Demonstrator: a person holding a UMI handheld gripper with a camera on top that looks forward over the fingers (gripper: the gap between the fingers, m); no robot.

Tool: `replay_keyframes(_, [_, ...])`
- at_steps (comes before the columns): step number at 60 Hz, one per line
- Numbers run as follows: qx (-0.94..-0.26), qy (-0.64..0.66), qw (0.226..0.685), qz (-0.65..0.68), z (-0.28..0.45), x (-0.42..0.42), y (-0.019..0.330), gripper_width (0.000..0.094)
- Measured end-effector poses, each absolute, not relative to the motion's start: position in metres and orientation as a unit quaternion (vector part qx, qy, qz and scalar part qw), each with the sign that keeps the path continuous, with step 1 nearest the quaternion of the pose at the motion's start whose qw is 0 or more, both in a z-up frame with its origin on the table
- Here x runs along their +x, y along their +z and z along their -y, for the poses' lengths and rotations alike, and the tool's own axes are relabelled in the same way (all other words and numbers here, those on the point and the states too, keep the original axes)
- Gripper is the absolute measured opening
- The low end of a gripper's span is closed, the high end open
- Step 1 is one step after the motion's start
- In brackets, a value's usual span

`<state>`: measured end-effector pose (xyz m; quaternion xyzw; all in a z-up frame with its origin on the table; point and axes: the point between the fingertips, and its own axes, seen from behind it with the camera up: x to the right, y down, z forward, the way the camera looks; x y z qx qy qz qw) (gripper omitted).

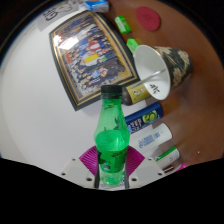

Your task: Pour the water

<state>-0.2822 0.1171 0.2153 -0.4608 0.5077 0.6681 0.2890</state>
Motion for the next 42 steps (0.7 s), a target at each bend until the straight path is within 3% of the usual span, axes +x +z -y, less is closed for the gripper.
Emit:
replay_keyframes(9, [-0.415, 0.684, 0.231, -0.553, -0.12, -0.284, 0.194, 0.033])
replay_keyframes(22, [-0.461, 0.672, 0.255, -0.52, -0.114, -0.286, 0.202, 0.033])
replay_keyframes(31, [-0.551, 0.619, 0.342, -0.443, -0.113, -0.271, 0.232, 0.0332])
replay_keyframes(42, [-0.661, 0.463, 0.518, -0.286, -0.118, -0.205, 0.284, 0.0331])
